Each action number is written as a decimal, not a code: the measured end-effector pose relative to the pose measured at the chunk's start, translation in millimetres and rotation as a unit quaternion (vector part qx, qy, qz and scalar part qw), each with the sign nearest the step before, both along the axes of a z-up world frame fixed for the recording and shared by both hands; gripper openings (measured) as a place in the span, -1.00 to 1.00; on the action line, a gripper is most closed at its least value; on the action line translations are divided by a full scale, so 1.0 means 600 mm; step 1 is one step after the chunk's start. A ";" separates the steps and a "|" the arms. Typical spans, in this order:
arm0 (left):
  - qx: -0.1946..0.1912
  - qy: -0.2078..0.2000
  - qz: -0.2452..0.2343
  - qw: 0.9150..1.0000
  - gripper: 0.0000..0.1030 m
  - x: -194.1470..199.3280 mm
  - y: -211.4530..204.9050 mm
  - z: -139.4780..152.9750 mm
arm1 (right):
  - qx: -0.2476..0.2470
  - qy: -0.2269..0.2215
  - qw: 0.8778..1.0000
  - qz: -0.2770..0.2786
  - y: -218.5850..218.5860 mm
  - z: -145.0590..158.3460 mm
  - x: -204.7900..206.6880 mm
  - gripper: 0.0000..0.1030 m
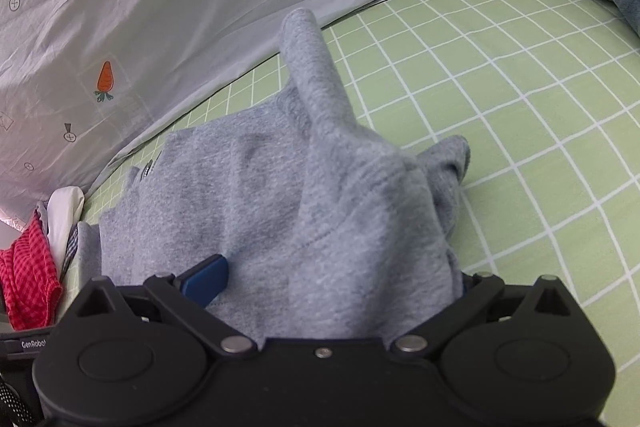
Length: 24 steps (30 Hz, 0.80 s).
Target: Fold clothes
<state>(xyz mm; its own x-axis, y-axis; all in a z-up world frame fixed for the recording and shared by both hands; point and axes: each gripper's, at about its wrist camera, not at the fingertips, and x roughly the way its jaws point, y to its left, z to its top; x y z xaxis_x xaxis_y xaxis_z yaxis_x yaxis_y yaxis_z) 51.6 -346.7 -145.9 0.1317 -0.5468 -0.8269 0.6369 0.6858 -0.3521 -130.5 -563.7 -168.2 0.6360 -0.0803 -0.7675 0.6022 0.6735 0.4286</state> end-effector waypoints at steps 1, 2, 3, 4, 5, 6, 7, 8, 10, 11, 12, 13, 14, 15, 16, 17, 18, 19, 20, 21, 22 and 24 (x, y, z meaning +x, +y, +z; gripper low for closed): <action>-0.001 0.001 0.003 1.000 0.72 -0.003 0.000 0.001 | -0.003 0.003 1.000 0.006 0.005 0.001 0.003 1.00; -0.004 0.006 0.006 1.000 0.61 -0.006 0.002 0.003 | -0.001 0.002 1.000 0.014 0.010 0.002 0.004 1.00; -0.008 0.013 0.011 1.000 0.41 -0.008 0.006 0.005 | 0.003 -0.001 1.000 0.023 0.014 0.003 0.004 0.99; -0.012 0.020 0.015 1.000 0.28 -0.009 0.010 0.008 | 0.006 -0.005 1.000 0.030 0.019 0.005 0.001 0.83; -0.016 0.028 0.019 0.999 0.20 -0.011 0.014 0.010 | 0.006 -0.010 0.999 0.029 0.023 0.009 -0.005 0.49; -0.019 0.028 0.019 0.999 0.05 -0.015 0.017 0.014 | 0.005 -0.015 1.000 0.024 0.026 0.014 -0.012 0.33; -0.022 0.023 0.016 0.999 -0.09 -0.023 0.021 0.023 | 0.010 -0.023 0.999 0.021 0.028 0.019 -0.021 0.06; -0.026 0.018 0.012 0.999 -0.17 -0.033 0.025 0.034 | 0.017 -0.033 0.999 0.019 0.030 0.026 -0.030 -0.08; -0.032 0.012 -0.001 0.999 -0.35 -0.056 0.031 0.058 | 0.027 -0.052 0.998 0.019 0.037 0.043 -0.051 -0.16; -0.036 0.011 -0.008 0.999 -0.37 -0.069 0.033 0.069 | 0.031 -0.062 0.997 0.017 0.043 0.051 -0.063 -0.21; -0.042 0.013 -0.015 0.999 -0.42 -0.082 0.035 0.078 | 0.035 -0.072 0.997 0.014 0.050 0.059 -0.077 -0.22; -0.050 0.019 -0.021 0.998 -0.45 -0.097 0.036 0.087 | 0.041 -0.080 0.996 0.011 0.055 0.065 -0.091 -0.26; -0.055 0.023 -0.027 0.998 -0.46 -0.111 0.036 0.093 | 0.048 -0.088 0.995 0.003 0.058 0.071 -0.106 -0.29; -0.058 0.026 -0.034 0.997 -0.47 -0.126 0.033 0.099 | 0.057 -0.097 0.994 -0.007 0.061 0.076 -0.123 -0.31; -0.061 0.025 -0.043 0.997 -0.47 -0.143 0.031 0.105 | 0.063 -0.105 0.992 -0.017 0.063 0.081 -0.140 -0.32; -0.064 0.022 -0.053 0.996 -0.47 -0.160 0.028 0.113 | 0.067 -0.112 0.991 -0.028 0.065 0.085 -0.156 -0.34; -0.069 0.019 -0.064 0.995 -0.48 -0.177 0.025 0.119 | 0.067 -0.117 0.990 -0.039 0.066 0.090 -0.174 -0.34; -0.075 0.018 -0.075 0.994 -0.48 -0.193 0.021 0.126 | 0.064 -0.122 0.989 -0.049 0.067 0.096 -0.193 -0.34; -0.080 0.018 -0.084 0.993 -0.48 -0.207 0.014 0.132 | 0.060 -0.127 0.988 -0.059 0.067 0.102 -0.212 -0.35; -0.085 0.020 -0.091 0.992 -0.48 -0.219 0.007 0.138 | 0.059 -0.133 0.987 -0.069 0.064 0.107 -0.233 -0.35; -0.088 0.020 -0.098 0.991 -0.48 -0.232 -0.001 0.142 | 0.060 -0.140 0.985 -0.080 0.059 0.111 -0.254 -0.35; -0.090 0.019 -0.112 0.989 -0.49 -0.259 -0.020 0.151 | 0.063 -0.155 0.981 -0.102 0.046 0.118 -0.298 -0.36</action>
